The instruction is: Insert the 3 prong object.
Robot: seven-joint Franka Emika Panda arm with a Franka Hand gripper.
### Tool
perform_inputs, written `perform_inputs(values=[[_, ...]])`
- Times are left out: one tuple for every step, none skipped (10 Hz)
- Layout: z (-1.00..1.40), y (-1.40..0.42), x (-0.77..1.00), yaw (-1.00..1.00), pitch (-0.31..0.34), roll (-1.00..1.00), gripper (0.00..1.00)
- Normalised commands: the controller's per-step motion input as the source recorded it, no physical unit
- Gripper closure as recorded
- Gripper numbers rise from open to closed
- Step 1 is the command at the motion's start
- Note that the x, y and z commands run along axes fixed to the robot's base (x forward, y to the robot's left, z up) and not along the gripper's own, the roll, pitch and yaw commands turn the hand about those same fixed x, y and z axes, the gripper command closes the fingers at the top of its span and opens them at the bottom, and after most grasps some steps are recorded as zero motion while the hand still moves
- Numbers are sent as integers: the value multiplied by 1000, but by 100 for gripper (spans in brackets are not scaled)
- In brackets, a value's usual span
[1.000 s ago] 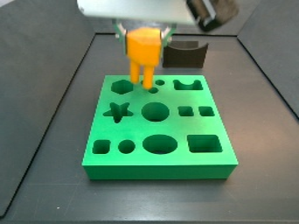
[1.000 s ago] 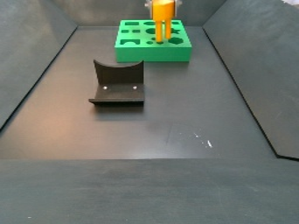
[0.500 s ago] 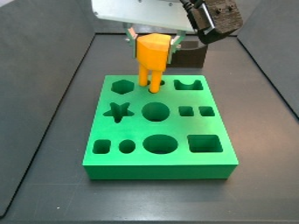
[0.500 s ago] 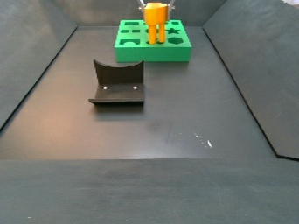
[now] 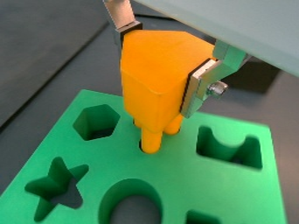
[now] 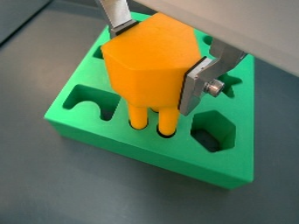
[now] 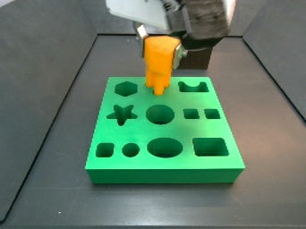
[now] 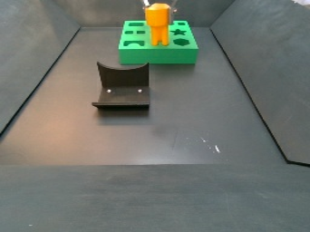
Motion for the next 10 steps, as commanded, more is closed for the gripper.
perform_inputs(values=[[-289,103,66,-571,-16,-209,100],[-266,63,0,-197,0,-153,100],[-280,80,0,-37,-10,-141,100],[-437,77,0,0,-44,-61,100],[-474,94,-143,17,-134,-51,100],[-454,103,-100,3,-116,-37,100],[-434,100,-71,0,-94,-64,100],[-217,17,-91,0,-116,-90,100],[0,0,0,0,0,-10,100],[0,0,0,0,0,0,100]])
